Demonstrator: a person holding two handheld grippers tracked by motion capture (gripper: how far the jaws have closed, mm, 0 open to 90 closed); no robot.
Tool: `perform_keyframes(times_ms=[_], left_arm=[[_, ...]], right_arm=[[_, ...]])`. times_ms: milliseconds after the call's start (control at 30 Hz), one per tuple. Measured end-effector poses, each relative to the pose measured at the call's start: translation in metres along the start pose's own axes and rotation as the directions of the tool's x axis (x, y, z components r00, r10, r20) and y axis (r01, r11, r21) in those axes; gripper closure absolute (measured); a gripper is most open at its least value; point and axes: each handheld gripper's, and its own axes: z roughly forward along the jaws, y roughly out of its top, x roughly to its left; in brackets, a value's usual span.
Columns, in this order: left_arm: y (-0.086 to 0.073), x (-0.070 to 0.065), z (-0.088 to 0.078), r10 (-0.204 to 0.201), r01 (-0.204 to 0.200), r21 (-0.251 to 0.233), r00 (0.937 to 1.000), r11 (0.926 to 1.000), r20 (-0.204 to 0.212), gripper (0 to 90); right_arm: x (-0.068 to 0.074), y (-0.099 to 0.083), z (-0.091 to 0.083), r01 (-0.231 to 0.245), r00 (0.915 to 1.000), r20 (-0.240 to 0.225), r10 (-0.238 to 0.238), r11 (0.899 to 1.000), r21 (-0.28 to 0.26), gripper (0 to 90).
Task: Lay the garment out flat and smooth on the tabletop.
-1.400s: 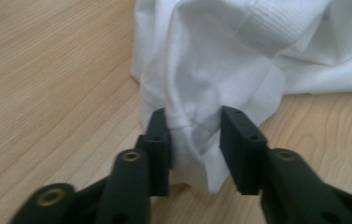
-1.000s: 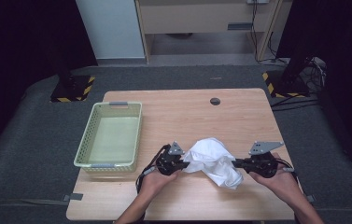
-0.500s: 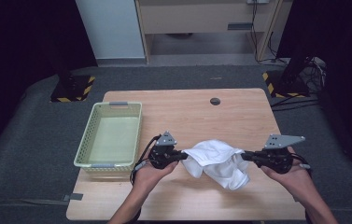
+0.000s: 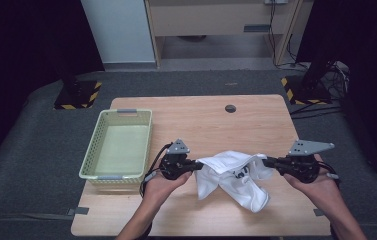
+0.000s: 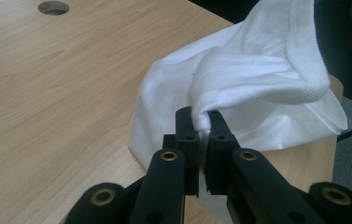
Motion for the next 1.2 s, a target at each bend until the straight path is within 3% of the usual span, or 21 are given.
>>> perform_keyframes(times_ms=[167,267,433,500,733,867,967,1200], left_arm=[[0.008,0.002,-0.003,-0.004,0.004,-0.014,1.0000,0.9999,-0.005,86.8],[0.015,0.007,0.004,-0.017,0.017,-0.018,0.9998,0.9997,-0.004,86.6],[0.013,0.026,0.017,-0.106,0.106,-0.023,0.9944,0.9941,0.003,86.7],[0.012,0.030,0.019,-0.119,0.119,-0.023,0.9929,0.9927,0.008,86.7],[0.026,0.021,0.003,-0.099,0.099,-0.051,0.9950,0.9938,0.016,86.7],[0.039,0.022,0.005,-0.090,0.089,-0.030,0.9958,0.9955,-0.017,86.7],[0.046,0.036,0.019,-0.109,0.110,0.025,0.9919,0.9936,-0.065,86.6],[0.051,0.077,0.060,-0.180,0.195,0.103,0.9737,0.9753,-0.140,86.5]], right_arm=[[-0.005,0.002,0.001,-0.004,1.0000,0.001,0.004,1.000,0.008,88.1],[-0.015,0.005,0.005,-0.009,0.9999,0.012,0.009,1.000,0.029,88.1],[-0.030,0.006,0.018,-0.031,0.9994,0.015,0.030,0.997,0.065,88.1],[-0.031,0.007,0.019,-0.027,0.9996,0.008,0.026,0.997,0.069,88.1],[-0.029,0.022,0.001,0.001,0.9999,0.017,-0.002,1.000,0.020,88.1],[-0.035,0.033,-0.003,0.009,0.9992,0.039,-0.010,1.000,0.023,88.0],[-0.050,0.035,0.008,-0.011,0.9988,0.049,0.009,0.999,0.051,88.0],[-0.091,0.030,0.050,-0.078,0.9951,0.071,0.069,0.988,0.136,87.9]])
